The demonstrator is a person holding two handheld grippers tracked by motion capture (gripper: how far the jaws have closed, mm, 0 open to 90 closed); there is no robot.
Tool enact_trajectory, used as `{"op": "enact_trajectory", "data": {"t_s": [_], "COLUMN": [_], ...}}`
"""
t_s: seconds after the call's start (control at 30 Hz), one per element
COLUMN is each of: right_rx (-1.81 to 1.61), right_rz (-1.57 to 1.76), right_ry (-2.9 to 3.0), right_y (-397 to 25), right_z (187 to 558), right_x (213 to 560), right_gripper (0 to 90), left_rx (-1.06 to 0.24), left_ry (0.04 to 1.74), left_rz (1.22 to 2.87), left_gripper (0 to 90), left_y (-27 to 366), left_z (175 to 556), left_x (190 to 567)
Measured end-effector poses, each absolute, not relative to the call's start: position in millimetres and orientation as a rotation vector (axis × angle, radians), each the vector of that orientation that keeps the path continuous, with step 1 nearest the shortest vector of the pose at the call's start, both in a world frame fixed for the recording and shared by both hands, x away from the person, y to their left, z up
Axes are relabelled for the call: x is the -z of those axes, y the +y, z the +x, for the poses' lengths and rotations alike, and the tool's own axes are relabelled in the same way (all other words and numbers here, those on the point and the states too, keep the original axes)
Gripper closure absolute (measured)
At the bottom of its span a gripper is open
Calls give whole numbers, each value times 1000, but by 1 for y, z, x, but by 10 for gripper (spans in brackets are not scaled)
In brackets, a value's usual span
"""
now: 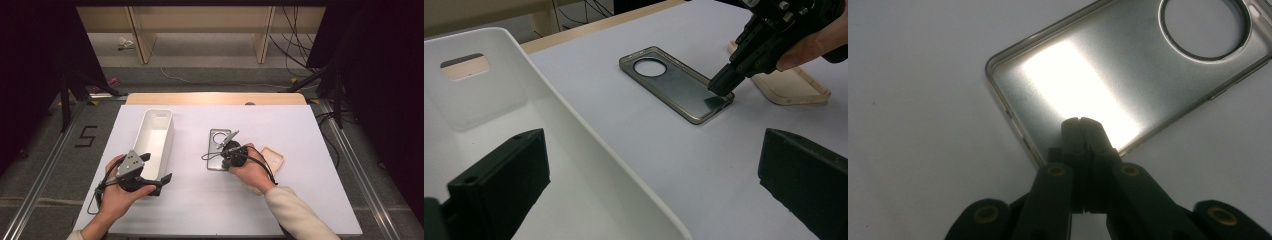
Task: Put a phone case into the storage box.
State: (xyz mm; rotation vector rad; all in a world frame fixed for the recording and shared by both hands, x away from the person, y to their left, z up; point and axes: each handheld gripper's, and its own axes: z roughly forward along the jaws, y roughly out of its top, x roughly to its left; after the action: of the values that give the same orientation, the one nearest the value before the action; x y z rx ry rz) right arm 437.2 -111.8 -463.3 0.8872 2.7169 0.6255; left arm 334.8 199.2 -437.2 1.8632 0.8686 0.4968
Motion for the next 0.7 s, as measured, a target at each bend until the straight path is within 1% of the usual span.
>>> {"op": "enact_trajectory", "data": {"t_s": [0.13,0.17,0.2,0.23,0.43,0.47,0.5,0.7], "right_rx": [-595,-597,-609,-582,-503,-503,-459,-352], "right_rz": [819,800,764,693,367,367,325,211], "right_ry": [2707,2705,2702,2702,2693,2693,2697,2731], "right_y": [-110,-109,-109,-106,-96,-96,-93,-88], "right_z": [435,435,435,433,426,426,423,421], "right_x": [460,458,457,452,442,442,442,445], "right_gripper": [844,818,785,706,469,469,408,387], "left_rx": [-496,-494,-493,-493,-495,-495,-495,-495], "left_ry": [868,869,867,866,863,864,869,864], "left_rz": [1863,1862,1864,1864,1866,1864,1860,1861], "left_gripper": [0,0,0,0,0,0,0,0], "left_y": [199,199,199,199,199,199,199,199], "left_z": [335,335,335,335,335,335,335,335], "left_x": [437,437,437,437,437,437,437,437]}}
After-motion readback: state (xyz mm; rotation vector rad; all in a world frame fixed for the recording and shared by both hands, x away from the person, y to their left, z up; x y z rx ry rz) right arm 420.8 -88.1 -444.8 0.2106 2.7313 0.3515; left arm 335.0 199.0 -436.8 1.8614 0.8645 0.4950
